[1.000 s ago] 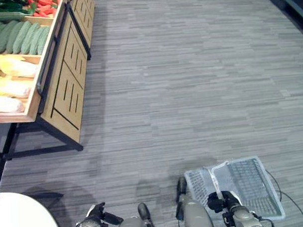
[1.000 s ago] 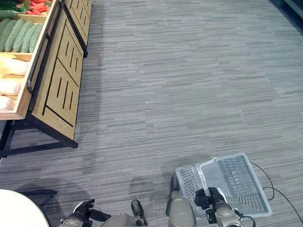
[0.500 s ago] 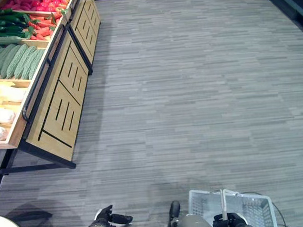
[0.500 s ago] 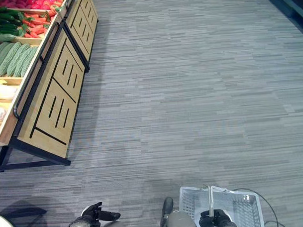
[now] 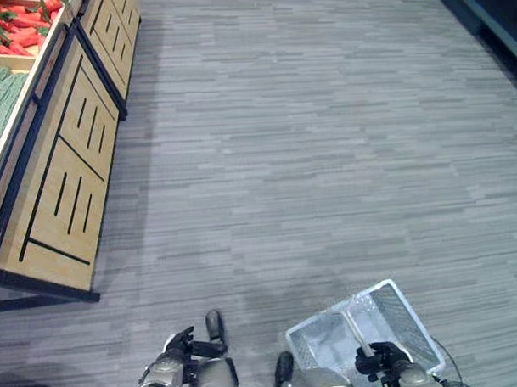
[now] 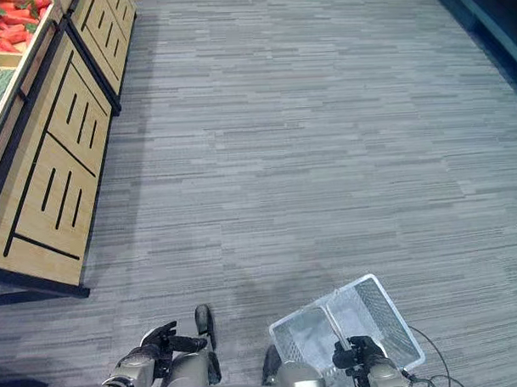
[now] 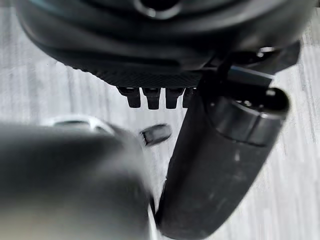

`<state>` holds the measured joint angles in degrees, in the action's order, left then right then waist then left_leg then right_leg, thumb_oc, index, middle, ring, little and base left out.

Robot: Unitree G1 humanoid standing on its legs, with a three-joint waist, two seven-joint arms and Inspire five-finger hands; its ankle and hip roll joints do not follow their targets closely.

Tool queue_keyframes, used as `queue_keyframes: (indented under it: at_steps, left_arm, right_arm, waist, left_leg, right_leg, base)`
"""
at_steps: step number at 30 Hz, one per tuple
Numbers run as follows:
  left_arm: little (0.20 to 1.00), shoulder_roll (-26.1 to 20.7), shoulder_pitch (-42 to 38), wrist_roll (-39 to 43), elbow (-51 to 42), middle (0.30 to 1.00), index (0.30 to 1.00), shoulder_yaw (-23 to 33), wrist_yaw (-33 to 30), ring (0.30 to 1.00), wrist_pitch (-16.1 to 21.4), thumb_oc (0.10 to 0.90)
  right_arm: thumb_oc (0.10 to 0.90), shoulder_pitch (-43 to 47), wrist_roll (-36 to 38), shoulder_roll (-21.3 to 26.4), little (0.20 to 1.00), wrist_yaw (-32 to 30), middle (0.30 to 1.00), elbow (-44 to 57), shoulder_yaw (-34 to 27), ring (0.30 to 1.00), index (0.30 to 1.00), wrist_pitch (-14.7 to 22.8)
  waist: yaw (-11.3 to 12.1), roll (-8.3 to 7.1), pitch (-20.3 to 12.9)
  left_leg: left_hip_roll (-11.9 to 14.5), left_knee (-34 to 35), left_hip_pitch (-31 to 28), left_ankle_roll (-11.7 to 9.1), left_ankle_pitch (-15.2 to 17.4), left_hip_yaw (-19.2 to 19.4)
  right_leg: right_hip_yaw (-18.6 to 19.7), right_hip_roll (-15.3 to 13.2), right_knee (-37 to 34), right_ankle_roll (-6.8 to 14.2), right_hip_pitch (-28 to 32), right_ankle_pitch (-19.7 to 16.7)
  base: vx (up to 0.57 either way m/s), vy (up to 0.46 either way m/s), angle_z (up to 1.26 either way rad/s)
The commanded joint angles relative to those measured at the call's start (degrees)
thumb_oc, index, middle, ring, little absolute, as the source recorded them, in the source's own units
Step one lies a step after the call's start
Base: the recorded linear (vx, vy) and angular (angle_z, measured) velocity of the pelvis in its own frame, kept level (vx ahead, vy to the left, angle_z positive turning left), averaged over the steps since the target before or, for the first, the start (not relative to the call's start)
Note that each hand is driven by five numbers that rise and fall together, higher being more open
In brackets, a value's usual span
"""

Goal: Get the vegetables into the basket

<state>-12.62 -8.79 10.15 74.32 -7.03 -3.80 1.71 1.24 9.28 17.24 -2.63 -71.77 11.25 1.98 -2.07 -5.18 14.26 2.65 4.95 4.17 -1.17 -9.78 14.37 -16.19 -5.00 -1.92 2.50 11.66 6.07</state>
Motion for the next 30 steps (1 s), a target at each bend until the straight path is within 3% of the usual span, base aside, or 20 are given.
queue_keyframes:
  at_steps: [1, 3, 5, 7, 10, 12, 16, 20, 23, 24, 29, 30]
  left_arm:
    - [1.0, -1.1, 2.9, -2.2, -0.3, 1.0, 1.0, -3.2, -0.7, 1.0, 0.4, 0.9]
    - [1.0, -1.3, 2.6, -2.8, -0.2, 1.0, 1.0, -3.5, -0.5, 1.0, 0.4, 0.9]
    - [1.0, -1.9, 2.5, -2.1, -0.1, 1.0, 1.0, -2.9, -0.9, 1.0, 0.2, 0.9]
    - [1.0, -3.0, 2.5, -1.9, -0.5, 1.0, 1.0, -2.2, -1.1, 1.0, 0.0, 0.9]
    - [1.0, -3.9, 2.6, -2.3, -0.8, 1.0, 1.0, -1.7, -1.6, 1.0, 0.3, 0.9]
    - [1.0, -3.9, 2.4, -2.5, -0.7, 1.0, 1.0, -1.6, -1.8, 1.0, 0.2, 0.9]
    - [1.0, -3.8, 2.9, -4.2, 0.5, 1.0, 1.0, -0.7, -2.0, 1.0, -0.1, 0.9]
    - [1.0, -3.3, 3.2, -3.8, 1.1, 1.0, 1.0, 0.2, -2.1, 1.0, -0.2, 0.9]
    - [1.0, -2.5, 3.1, -2.8, 2.0, 1.0, 1.0, 0.1, -1.5, 1.0, -0.3, 0.9]
    - [1.0, -1.1, 3.4, 2.0, 2.0, 1.0, 1.0, 1.1, -0.8, 1.0, -0.1, 0.9]
    - [1.0, 0.1, 3.1, 5.1, 2.2, 1.0, 1.0, 1.4, -0.7, 1.0, -0.2, 0.9]
    - [1.0, 0.1, 3.1, 5.1, 2.2, 1.0, 1.0, 1.4, -0.7, 1.0, -0.2, 0.9]
  right_arm:
    - [0.4, -1.3, 1.1, 1.2, 0.3, 0.3, 0.3, 2.5, -1.1, 0.3, 0.3, 0.5]
    - [0.4, -1.2, 1.9, 1.1, 0.3, 0.2, 0.3, 2.6, -1.8, 0.3, 0.3, 0.6]
    - [0.4, -0.1, 2.0, 0.8, 0.3, 0.4, 0.3, 2.8, -1.3, 0.3, 0.3, 0.6]
    - [0.4, 0.4, 2.0, 0.6, 0.3, 0.5, 0.3, 3.8, -0.7, 0.3, 0.3, 0.5]
    - [0.4, 0.1, 2.2, 0.6, 0.3, 0.5, 0.3, 4.6, -0.9, 0.3, 0.3, 0.5]
    - [0.4, 0.1, 2.2, 0.4, 0.3, 0.3, 0.3, 4.7, -1.1, 0.3, 0.3, 0.5]
    - [0.4, -0.3, 2.5, -0.1, 0.3, 0.0, 0.3, 5.7, -1.6, 0.3, 0.3, 0.8]
    - [0.4, -0.7, 2.4, -0.4, 0.3, 0.1, 0.3, 5.6, -1.6, 0.3, 0.3, 0.9]
    - [0.4, -1.3, 2.5, 0.2, 0.3, 0.8, 0.3, 5.1, -1.0, 0.3, 0.3, 1.0]
    - [0.4, -1.5, 3.1, 1.3, 0.3, 0.9, 0.3, 5.0, -1.0, 0.3, 0.3, 1.0]
    - [0.4, -1.7, 3.5, 2.1, 0.3, 1.0, 0.3, 5.4, -0.3, 0.3, 0.3, 1.1]
    - [0.4, -1.7, 3.5, 2.1, 0.3, 1.0, 0.3, 5.3, -0.3, 0.3, 0.3, 1.1]
  waist:
    - [1.4, 1.73, -0.9]
    - [1.6, 1.81, -0.9]
    - [1.8, 1.98, -0.1]
    - [2.2, 2.25, 1.1]
    - [1.7, 3.85, 2.5]
    - [1.6, 4.26, 2.8]
    - [1.3, 4.02, 2.3]
    - [1.1, 3.59, 2.0]
    - [0.6, 3.96, 1.3]
    - [-0.4, 5.0, 1.2]
    - [-0.6, 4.84, 1.6]
    - [-0.7, 4.85, 1.6]
  left_leg:
    - [-0.7, -10.1, 1.8, 0.6, 11.5, 1.1]
    - [-1.5, -11.0, 1.9, 1.6, 13.0, 2.0]
    - [-2.4, -10.7, -0.3, 2.9, 15.2, 3.1]
    - [-3.1, -8.7, -3.5, 4.3, 16.1, 5.2]
    - [-3.4, -3.8, -6.8, 4.2, 14.7, 6.6]
    - [-3.2, -3.1, -7.2, 4.1, 14.4, 7.0]
    - [-3.7, -1.7, -9.9, 3.4, 15.2, 8.8]
    - [-3.6, -2.3, -12.3, 2.6, 16.8, 9.0]
    - [-2.0, -5.2, -15.0, 1.1, 19.1, 6.3]
    - [0.8, -12.2, -13.6, -0.8, 17.7, 4.0]
    - [3.7, -20.9, -10.4, -4.0, 10.1, 1.4]
    - [3.9, -21.1, -10.3, -4.2, 10.1, 1.2]
  right_leg:
    - [4.8, -3.8, 5.4, 3.1, -6.7, 0.0]
    - [5.5, -5.1, 7.0, 4.0, -7.4, -1.1]
    - [6.9, -5.7, 12.8, 4.7, -10.8, -3.3]
    - [5.9, -6.1, 19.5, 5.6, -15.9, -7.2]
    - [5.3, -5.5, 12.1, 7.2, -18.8, -12.0]
    - [5.0, -5.6, 9.3, 7.8, -19.8, -13.3]
    - [2.7, -5.0, -0.6, 9.7, -19.8, -14.9]
    - [3.2, -3.2, -3.1, 10.0, -21.2, -15.2]
    - [4.7, -1.2, 0.5, 7.9, -20.2, -12.1]
    - [5.6, 0.8, 5.4, 4.9, -20.1, -8.4]
    - [4.2, 2.7, 5.8, 0.8, -16.8, -4.3]
    - [4.1, 2.8, 5.7, 0.7, -16.8, -4.2]
  base:
    - [0.37, 0.569, -0.48]
    - [0.28, 0.485, -0.41]
    - [0.29, 0.498, -0.4]
    - [0.2, 0.356, -0.45]
    - [0.13, 0.191, -0.39]
    - [0.08, 0.078, 0.06]
    - [0.24, -0.011, 0.19]
    - [0.35, -0.169, -0.29]
    - [0.6, -0.385, 0.22]
    - [0.81, -0.598, 0.44]
    - [0.36, -0.342, 0.39]
    - [0.31, -0.335, 0.16]
